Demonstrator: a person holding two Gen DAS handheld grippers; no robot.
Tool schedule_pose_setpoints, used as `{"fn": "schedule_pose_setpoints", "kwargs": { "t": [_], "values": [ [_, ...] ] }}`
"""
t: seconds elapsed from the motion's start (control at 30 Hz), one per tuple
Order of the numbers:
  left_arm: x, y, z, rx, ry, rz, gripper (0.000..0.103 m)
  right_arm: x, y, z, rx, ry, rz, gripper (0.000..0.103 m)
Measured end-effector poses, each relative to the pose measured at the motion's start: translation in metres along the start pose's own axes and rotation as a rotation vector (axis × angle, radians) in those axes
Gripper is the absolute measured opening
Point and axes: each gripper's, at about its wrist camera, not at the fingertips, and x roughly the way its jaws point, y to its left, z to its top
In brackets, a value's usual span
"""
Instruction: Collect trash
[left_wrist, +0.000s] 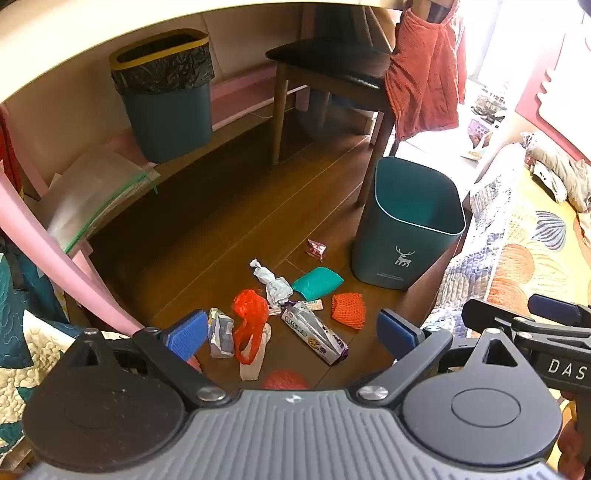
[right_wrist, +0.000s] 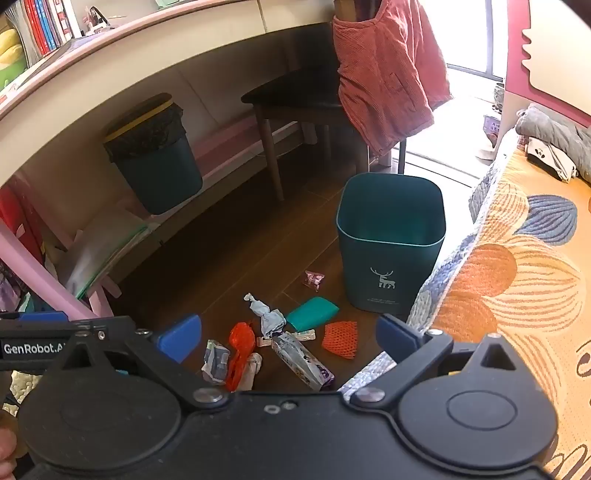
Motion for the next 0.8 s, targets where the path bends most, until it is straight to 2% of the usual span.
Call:
{"fn": "schedule_pose_setpoints", "kwargs": {
  "t": [0.8],
  "values": [
    [-0.008,0.001,-0.001,-0.004,-0.024,0.003,0.098,-0.004,-0.001,-0.002,0.009,-0.005,0.010,0.101]
  ]
}}
